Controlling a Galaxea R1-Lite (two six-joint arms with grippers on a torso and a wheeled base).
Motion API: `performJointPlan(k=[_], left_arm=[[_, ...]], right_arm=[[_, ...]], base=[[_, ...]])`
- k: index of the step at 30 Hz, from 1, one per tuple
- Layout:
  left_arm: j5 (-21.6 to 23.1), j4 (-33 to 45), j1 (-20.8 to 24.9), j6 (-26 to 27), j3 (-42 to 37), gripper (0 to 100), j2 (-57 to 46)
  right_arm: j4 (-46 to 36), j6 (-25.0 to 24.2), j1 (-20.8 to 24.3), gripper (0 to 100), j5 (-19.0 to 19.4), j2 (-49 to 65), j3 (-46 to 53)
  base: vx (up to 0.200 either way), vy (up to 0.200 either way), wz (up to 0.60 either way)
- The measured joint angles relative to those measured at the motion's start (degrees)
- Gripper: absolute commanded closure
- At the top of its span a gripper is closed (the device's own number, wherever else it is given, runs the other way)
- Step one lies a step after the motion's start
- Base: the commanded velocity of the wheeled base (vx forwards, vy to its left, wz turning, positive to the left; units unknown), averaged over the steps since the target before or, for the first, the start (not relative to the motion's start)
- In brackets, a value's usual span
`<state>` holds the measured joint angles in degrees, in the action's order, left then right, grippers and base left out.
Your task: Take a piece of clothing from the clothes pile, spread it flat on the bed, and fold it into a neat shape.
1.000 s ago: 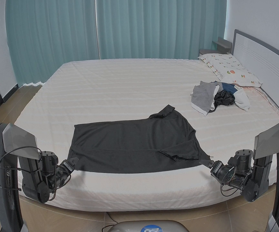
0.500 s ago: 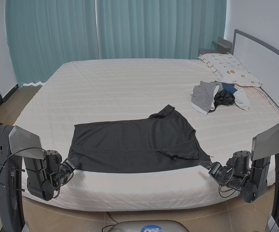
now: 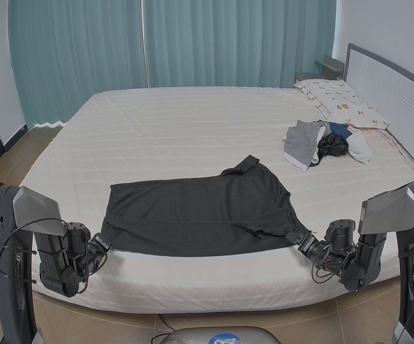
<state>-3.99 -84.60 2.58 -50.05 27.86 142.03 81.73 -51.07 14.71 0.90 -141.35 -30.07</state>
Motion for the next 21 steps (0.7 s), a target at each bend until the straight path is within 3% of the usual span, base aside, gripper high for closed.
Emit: performJointPlan(k=[12, 13, 21], left_arm=[[0.0, -0.1, -0.2, -0.3, 0.0, 100, -0.2], [0.0, -0.1, -0.2, -0.3, 0.0, 100, -0.2], [-0.1, -0.2, -0.4, -0.2, -0.1, 100, -0.3]], right_arm=[[-12.1, -0.3, 0.7, 0, -0.1, -0.6, -11.9], [-12.9, -0.3, 0.8, 100, -0.2, -0.6, -12.6], [-14.2, -0.5, 1.4, 100, -3.7, -0.7, -14.4]], base=[[0.000, 0.000, 0.00], [0.000, 0.000, 0.00], [0.000, 0.000, 0.00]])
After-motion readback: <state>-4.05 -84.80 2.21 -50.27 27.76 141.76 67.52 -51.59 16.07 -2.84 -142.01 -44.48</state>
